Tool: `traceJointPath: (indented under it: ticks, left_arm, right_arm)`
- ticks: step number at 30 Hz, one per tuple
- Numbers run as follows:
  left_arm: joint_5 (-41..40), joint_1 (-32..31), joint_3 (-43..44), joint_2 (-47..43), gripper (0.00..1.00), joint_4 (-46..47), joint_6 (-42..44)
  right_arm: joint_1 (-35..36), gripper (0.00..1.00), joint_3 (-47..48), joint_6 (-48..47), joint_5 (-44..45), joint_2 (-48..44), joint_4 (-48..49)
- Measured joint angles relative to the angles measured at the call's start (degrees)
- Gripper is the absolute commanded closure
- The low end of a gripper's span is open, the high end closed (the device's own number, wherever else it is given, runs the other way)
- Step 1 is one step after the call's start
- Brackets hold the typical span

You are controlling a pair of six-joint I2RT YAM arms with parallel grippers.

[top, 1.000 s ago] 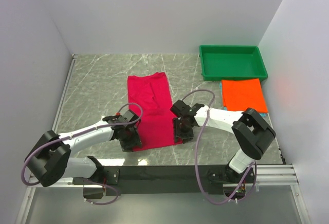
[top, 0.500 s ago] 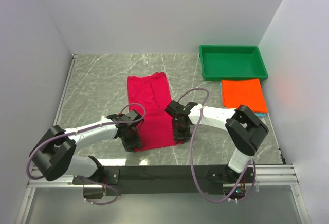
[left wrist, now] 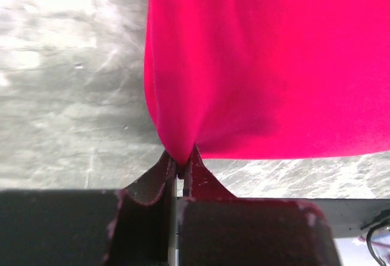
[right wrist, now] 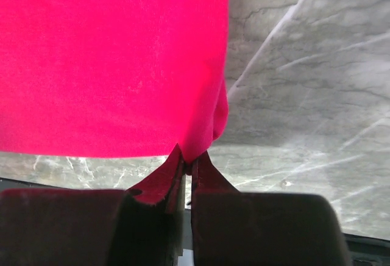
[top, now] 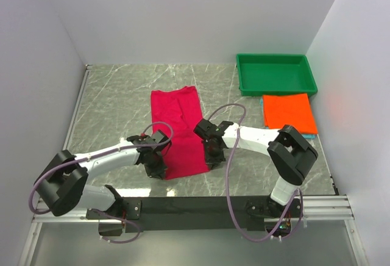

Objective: Fold and stack the t-shirts
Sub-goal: Fold the tshirt

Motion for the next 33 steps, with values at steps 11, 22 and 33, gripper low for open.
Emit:
traceJointPath:
  ticks: [11, 22, 33]
  left_arm:
    - [0.3, -4.9, 3.4, -8.5, 0.99, -6.9, -0.1]
    - [11.3, -22.3, 1.2, -24.1, 0.99, -13.0, -8.7]
    - [11.3, -22.5, 7.9, -27.3, 0.99, -20.5, -14.4]
  right_arm:
    - [2.4, 1.00, 0.5, -5.0, 1.1, -10.1, -5.2]
    - [13.0, 1.00, -3.9, -5.3, -7.8, -22.0, -17.4]
    - [10.4, 1.00, 5.2, -9.5, -11.0, -22.9, -28.6]
